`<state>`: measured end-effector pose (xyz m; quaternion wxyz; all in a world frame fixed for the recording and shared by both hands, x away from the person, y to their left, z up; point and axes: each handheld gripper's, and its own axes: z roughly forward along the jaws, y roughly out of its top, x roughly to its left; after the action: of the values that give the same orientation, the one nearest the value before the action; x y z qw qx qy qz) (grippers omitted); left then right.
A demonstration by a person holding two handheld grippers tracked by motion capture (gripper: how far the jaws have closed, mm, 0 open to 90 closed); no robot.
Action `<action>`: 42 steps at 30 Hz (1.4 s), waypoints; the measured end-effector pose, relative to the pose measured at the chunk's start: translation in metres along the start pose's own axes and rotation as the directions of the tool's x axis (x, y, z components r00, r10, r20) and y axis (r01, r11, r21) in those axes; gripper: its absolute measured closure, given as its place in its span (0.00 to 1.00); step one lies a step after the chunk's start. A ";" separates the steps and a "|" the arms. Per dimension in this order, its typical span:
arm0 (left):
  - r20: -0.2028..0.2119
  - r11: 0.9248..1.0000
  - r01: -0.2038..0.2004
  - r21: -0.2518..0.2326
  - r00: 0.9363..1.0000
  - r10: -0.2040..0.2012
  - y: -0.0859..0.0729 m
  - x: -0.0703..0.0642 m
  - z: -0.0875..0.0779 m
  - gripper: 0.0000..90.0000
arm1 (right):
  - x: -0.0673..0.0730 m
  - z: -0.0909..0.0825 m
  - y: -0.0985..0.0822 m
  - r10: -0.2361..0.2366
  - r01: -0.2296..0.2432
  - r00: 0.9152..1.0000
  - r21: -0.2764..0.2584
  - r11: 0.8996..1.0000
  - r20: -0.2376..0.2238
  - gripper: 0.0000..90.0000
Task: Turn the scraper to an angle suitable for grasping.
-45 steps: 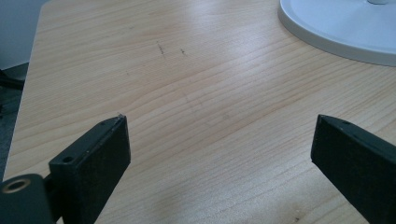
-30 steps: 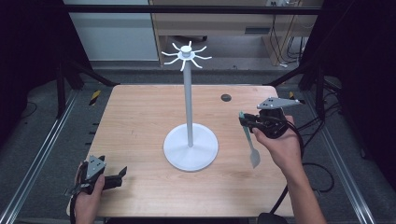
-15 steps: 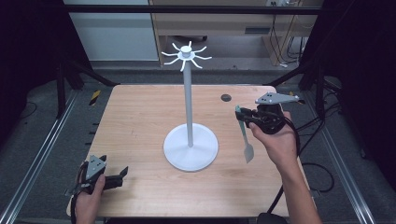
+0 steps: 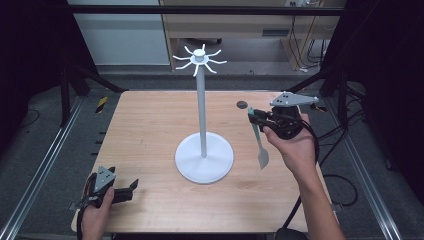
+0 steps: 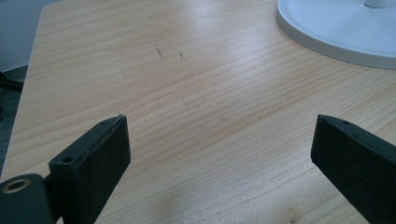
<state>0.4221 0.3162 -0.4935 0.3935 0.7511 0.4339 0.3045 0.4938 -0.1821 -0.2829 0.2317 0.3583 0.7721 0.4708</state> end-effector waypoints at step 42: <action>0.001 1.000 -0.008 0.002 1.000 0.008 0.000 -0.001 0.000 0.05 | 0.024 -0.013 0.057 -0.030 0.028 0.999 -0.117 0.993 -0.016 0.83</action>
<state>0.4222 0.3151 -0.4935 0.3916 0.7536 0.4308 0.3052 0.4887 -0.1532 -0.2263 0.2522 0.3287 0.7504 0.5151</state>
